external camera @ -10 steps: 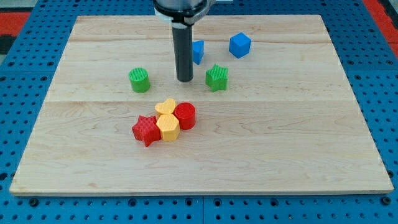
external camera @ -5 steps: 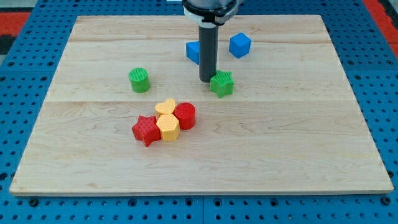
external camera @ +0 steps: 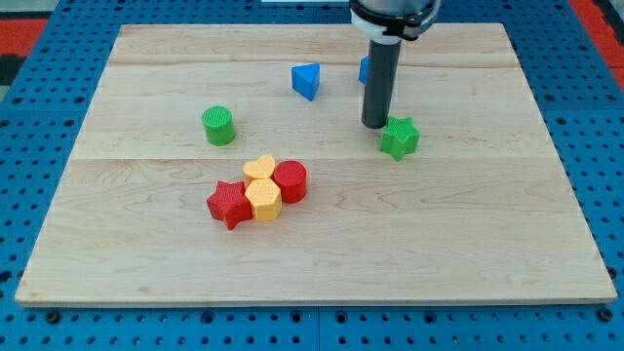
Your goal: Slide the green star towards the bottom center
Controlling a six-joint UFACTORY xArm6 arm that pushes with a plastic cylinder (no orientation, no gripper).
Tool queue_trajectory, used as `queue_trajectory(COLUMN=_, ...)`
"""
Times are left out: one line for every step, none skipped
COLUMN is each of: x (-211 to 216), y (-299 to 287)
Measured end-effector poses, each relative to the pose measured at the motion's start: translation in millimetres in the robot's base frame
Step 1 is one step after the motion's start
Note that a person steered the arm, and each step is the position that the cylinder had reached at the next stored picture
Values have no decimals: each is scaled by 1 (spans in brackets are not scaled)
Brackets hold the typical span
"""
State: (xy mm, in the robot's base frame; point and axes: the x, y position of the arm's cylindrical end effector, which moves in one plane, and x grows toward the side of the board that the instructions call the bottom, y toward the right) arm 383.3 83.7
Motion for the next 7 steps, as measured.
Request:
queue_trajectory(x=2, y=29)
queue_trajectory(x=11, y=36)
queue_trajectory(x=26, y=36)
queue_trajectory(x=44, y=36)
queue_trajectory(x=41, y=38)
queue_trajectory(x=23, y=74)
queue_trajectory(x=-22, y=73)
